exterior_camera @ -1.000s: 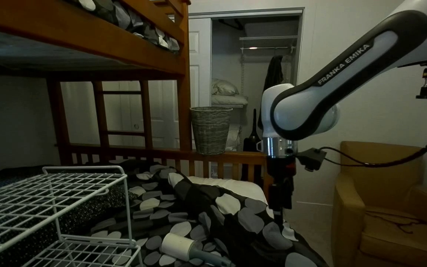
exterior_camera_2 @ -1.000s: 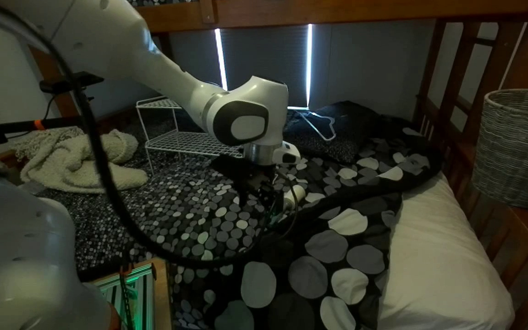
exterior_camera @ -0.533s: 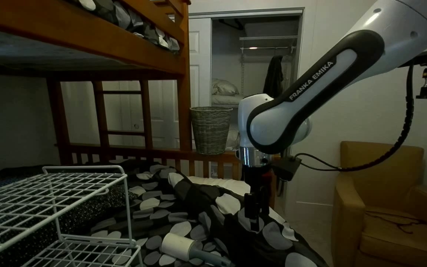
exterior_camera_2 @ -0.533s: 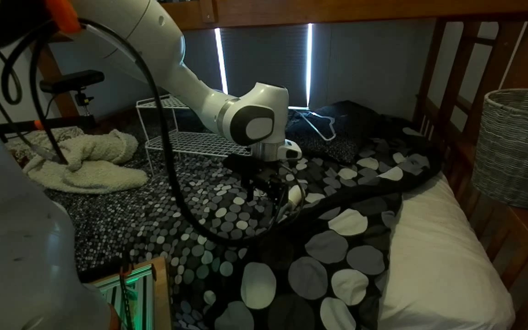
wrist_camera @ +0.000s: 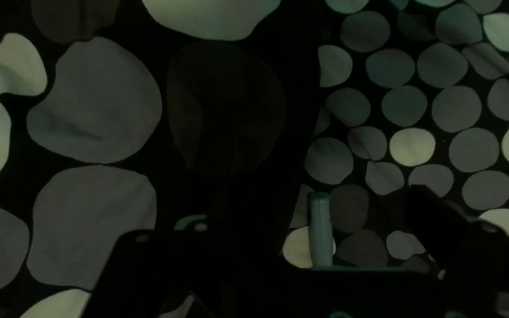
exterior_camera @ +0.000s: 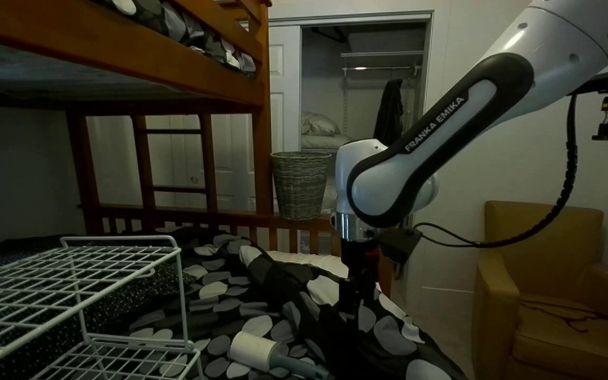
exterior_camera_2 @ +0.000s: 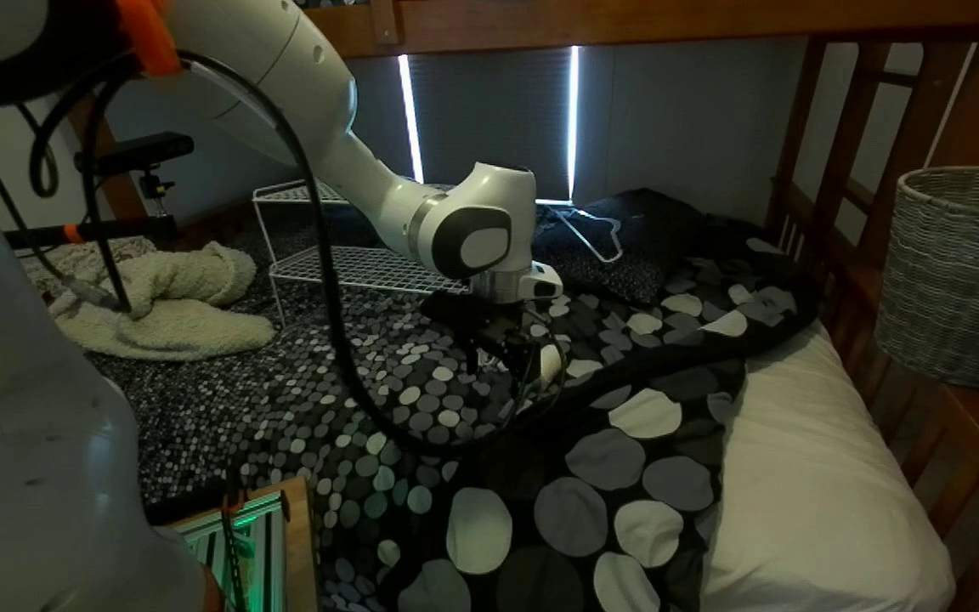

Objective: Pick up the lint roller and put it on the white bed sheet on the bed, cover the lint roller with the black duvet cover

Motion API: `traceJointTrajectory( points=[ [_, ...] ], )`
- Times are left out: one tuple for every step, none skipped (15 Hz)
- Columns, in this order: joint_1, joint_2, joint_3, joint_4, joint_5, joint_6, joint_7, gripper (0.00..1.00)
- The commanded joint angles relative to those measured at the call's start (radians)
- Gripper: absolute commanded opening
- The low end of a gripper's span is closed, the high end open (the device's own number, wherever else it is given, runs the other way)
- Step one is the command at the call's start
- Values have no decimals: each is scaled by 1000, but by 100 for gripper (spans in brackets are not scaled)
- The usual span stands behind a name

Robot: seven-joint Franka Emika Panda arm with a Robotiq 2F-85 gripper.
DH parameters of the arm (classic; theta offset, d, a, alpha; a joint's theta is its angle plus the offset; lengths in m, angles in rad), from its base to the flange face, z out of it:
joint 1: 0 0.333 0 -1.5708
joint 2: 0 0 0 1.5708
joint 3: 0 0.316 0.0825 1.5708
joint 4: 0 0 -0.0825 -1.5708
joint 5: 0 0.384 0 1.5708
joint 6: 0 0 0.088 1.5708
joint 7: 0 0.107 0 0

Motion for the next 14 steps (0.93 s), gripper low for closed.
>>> traceJointTrajectory(
  points=[
    [2,104,15,29,-70,134,54,100],
    [4,132,18,36,-75,174,45,100],
    [7,163,21,53,-94,206,50,100],
    [12,195,23,72,-115,231,58,100],
    [17,225,24,91,-126,254,57,100],
    [26,253,21,114,-153,263,74,100],
    [34,281,20,135,-169,276,76,100],
    [43,309,19,161,-182,278,86,100],
    [52,333,16,182,-194,282,95,100],
    [61,359,16,204,-198,287,105,100],
    [66,384,18,227,-195,290,106,100],
    [75,406,17,246,-197,296,115,100],
    [80,429,18,265,-193,302,113,100],
    [91,449,11,281,-203,309,121,100]
  ],
)
